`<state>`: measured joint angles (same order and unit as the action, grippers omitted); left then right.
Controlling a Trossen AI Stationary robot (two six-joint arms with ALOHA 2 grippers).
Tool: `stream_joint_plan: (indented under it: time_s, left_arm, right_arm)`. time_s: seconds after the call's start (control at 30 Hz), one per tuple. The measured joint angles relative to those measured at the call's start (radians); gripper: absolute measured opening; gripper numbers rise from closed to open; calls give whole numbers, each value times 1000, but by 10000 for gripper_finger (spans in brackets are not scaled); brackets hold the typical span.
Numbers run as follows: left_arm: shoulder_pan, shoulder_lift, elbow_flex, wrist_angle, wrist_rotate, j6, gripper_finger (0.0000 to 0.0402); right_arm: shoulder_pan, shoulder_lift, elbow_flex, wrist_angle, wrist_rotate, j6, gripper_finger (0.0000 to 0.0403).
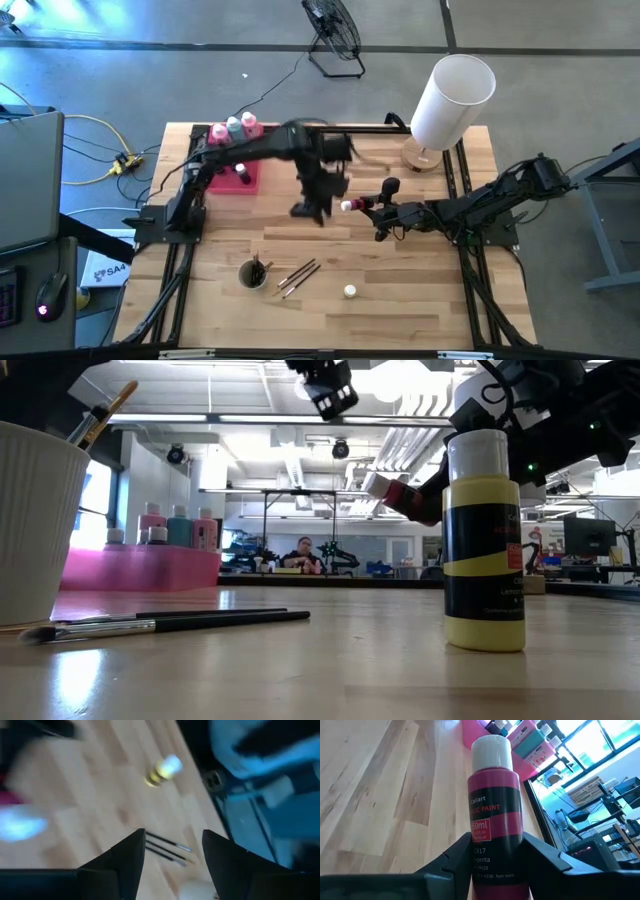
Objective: Pick & Place Paint Supplies
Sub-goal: Put the small pink paint bottle into the pink bin
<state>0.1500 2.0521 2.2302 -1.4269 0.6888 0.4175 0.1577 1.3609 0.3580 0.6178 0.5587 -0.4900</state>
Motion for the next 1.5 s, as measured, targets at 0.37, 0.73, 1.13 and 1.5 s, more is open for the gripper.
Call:
stream_joint_plan:
  time_s: [0.37,0.73,1.13,1.5]
  left_arm:
    - [-154,5,-247,137,-314,-227,193]
    - [-144,5,-252,14,-707,-449,193]
    - [-130,-1,-275,88,-844,-497,193]
    - [-64,-467,-1016,942,-656,-439,193]
  right_arm:
    - [-1,0,0,0,-10,0,143]
    - [-1,0,0,0,-18,0,143]
    - [-1,0,0,0,-36,36,143]
    - [-1,0,1,16,-45,50,143]
